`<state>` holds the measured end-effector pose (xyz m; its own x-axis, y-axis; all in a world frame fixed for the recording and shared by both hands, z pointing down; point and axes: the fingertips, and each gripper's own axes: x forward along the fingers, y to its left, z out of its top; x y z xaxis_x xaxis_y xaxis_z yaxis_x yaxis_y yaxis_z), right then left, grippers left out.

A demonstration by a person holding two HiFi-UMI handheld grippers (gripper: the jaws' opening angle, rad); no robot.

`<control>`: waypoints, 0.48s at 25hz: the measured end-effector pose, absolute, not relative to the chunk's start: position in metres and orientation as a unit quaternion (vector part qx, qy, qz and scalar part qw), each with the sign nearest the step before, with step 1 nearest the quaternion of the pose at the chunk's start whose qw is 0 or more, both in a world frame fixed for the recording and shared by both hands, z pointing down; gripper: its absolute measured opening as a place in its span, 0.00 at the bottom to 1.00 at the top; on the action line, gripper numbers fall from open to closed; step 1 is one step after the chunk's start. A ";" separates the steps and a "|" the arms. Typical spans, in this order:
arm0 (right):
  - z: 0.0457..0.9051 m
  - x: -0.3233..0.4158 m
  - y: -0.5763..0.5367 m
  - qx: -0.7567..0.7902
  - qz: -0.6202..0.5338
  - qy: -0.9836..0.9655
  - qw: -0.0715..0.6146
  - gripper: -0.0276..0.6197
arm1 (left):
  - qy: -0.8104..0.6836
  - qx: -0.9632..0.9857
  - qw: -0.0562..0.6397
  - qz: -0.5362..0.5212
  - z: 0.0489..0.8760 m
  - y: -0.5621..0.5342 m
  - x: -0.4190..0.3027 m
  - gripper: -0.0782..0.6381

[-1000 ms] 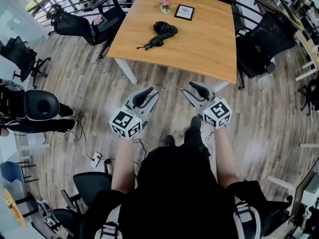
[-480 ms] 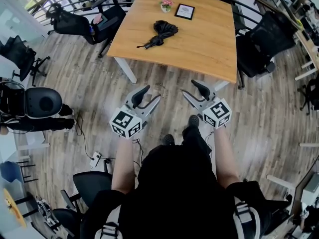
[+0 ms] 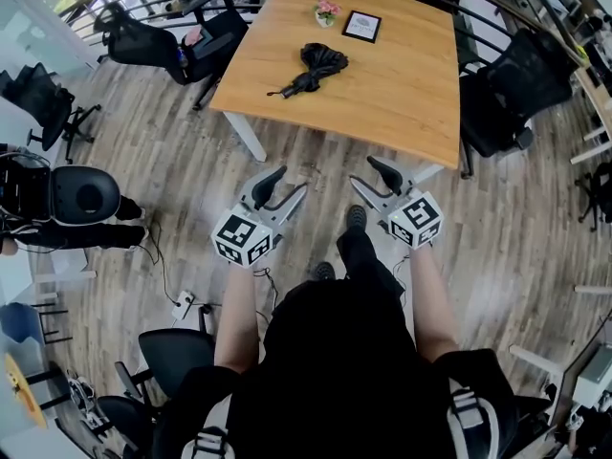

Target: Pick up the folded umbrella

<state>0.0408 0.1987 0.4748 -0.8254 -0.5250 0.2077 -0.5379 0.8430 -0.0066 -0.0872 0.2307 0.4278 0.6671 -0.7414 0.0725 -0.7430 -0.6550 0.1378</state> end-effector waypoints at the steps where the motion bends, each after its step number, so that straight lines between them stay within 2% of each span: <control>1: 0.477 0.040 0.195 0.276 0.034 -0.955 0.101 0.40 | -0.410 0.909 0.080 0.007 0.430 0.227 -0.087 0.43; 12: 0.500 0.040 0.135 0.256 0.062 -0.959 0.105 0.40 | -0.424 0.899 0.101 0.031 0.445 0.168 -0.085 0.43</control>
